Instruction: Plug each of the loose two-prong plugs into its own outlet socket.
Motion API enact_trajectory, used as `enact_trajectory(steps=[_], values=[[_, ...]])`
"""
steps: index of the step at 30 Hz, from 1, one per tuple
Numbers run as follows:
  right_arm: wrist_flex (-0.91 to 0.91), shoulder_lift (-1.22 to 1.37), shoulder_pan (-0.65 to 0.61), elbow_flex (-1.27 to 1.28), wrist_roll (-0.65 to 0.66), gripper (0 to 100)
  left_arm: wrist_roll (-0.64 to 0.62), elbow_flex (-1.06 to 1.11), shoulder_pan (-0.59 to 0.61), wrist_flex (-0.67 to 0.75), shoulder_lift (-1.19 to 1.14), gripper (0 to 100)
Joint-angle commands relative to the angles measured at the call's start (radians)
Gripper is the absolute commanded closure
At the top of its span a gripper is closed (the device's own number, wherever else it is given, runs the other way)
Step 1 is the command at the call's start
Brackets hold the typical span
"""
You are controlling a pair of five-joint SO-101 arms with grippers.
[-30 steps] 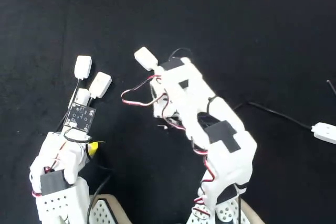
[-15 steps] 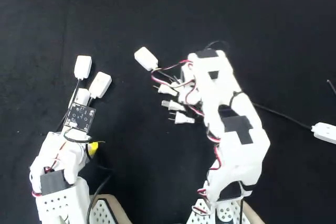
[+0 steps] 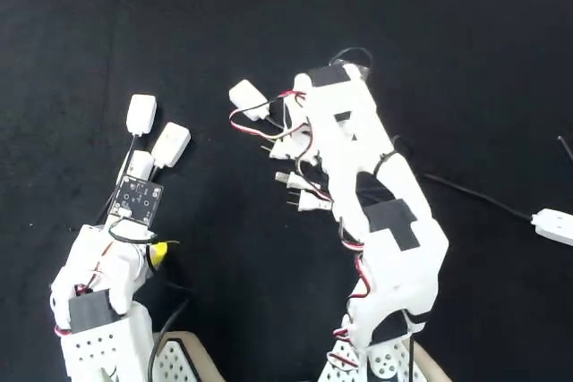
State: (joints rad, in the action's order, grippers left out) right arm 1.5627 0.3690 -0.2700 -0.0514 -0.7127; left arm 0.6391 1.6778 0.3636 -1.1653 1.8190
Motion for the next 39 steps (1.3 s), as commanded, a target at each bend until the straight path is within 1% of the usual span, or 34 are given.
enact_trajectory(steps=[1,3,6,10,17,20,23,25,28,30,32,34,39], values=[[-0.054,-0.004,-0.015,-0.021,-0.089,80.9,0.009,0.021,0.002,-0.002,0.002,67],[-0.106,-0.004,-0.034,0.013,-0.137,82.6,0.009,0.021,0.002,-0.002,0.002,67],[-0.193,-0.004,-0.095,0.061,-0.172,85.8,0.009,0.021,0.002,0.0,0.002,67],[-0.276,-0.004,-0.133,0.116,-0.204,86.4,0.009,0.021,0.002,0.002,0.002,67],[-0.272,-0.004,-0.13,0.183,-0.193,86.8,0.009,0.021,0.002,0.003,0.002,67],[-0.267,-0.005,-0.104,0.211,-0.19,86.7,0.009,0.021,0.002,0.003,0.002,67],[-0.244,-0.005,-0.064,0.22,-0.144,86.8,0.009,0.021,0.002,0.003,0.002,67],[-0.222,-0.002,-0.061,0.222,-0.124,86.8,0.009,0.021,0.002,0.003,0.002,67],[-0.242,0.022,-0.061,0.223,-0.117,87.0,0.009,0.021,0.002,0.003,0.002,67],[-0.282,0.058,-0.061,0.22,-0.115,89.7,0.009,0.021,0.002,0.003,0.002,67],[-0.307,0.096,-0.063,0.219,-0.103,94.8,0.009,0.021,0.002,0.003,0.002,67],[-0.305,0.13,-0.083,0.193,-0.078,97.9,0.009,0.021,0.002,0.003,0.002,67],[-0.222,0.188,-0.087,0.09,-0.074,98.3,0.009,0.021,0.002,0.003,0.002,67]])
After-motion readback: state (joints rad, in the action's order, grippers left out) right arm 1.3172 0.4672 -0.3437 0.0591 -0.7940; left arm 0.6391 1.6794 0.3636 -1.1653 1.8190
